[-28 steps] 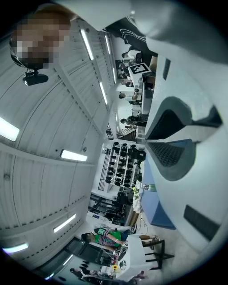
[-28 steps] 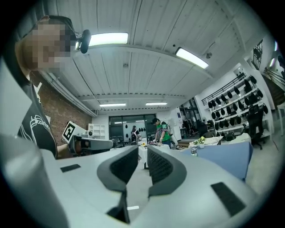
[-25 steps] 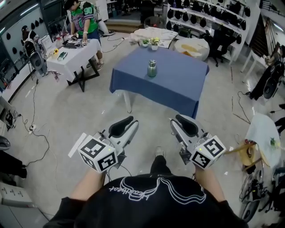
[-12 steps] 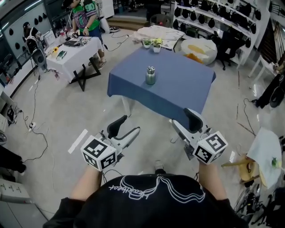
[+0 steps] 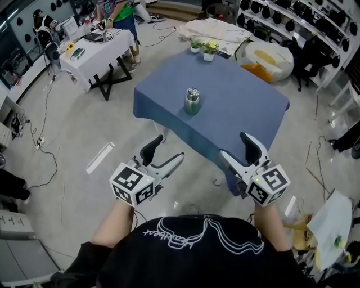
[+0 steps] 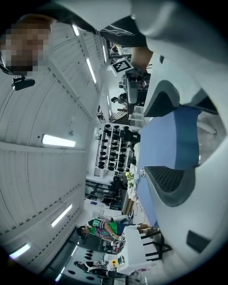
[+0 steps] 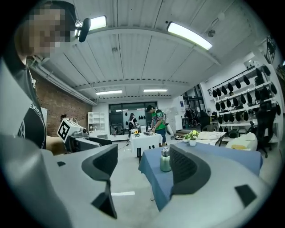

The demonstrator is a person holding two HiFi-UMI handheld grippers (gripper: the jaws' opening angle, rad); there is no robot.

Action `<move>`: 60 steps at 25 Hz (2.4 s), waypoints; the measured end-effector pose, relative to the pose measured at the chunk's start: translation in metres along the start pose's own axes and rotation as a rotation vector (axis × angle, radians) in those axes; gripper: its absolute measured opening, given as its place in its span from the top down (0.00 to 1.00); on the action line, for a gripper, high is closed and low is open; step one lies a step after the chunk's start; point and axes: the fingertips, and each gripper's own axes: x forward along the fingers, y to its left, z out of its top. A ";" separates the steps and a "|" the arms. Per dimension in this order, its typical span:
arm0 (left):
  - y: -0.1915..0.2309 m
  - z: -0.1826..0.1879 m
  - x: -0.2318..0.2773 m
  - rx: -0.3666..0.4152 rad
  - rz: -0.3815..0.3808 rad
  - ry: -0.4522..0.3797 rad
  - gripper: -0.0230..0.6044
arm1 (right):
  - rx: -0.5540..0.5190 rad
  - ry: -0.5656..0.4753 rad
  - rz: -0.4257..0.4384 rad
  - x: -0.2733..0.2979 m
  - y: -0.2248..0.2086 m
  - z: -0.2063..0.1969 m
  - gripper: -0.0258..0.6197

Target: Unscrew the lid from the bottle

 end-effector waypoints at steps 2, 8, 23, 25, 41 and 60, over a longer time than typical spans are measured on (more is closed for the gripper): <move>0.016 -0.006 0.019 -0.012 0.032 0.016 0.43 | 0.001 0.023 0.017 0.015 -0.016 -0.005 0.40; 0.059 -0.029 0.065 0.020 0.078 0.071 0.43 | 0.027 0.061 0.057 0.053 -0.051 -0.024 0.40; 0.165 -0.095 0.187 0.156 -0.079 0.273 0.43 | 0.066 0.139 -0.047 0.146 -0.106 -0.045 0.41; 0.173 -0.098 0.202 0.186 -0.119 0.285 0.43 | 0.073 0.148 -0.077 0.154 -0.113 -0.046 0.41; 0.185 -0.136 0.257 0.282 -0.424 0.301 0.43 | 0.104 0.228 -0.131 0.214 -0.117 -0.087 0.41; 0.175 -0.136 0.259 0.280 -0.526 0.250 0.44 | 0.072 0.189 -0.134 0.280 -0.117 -0.097 0.48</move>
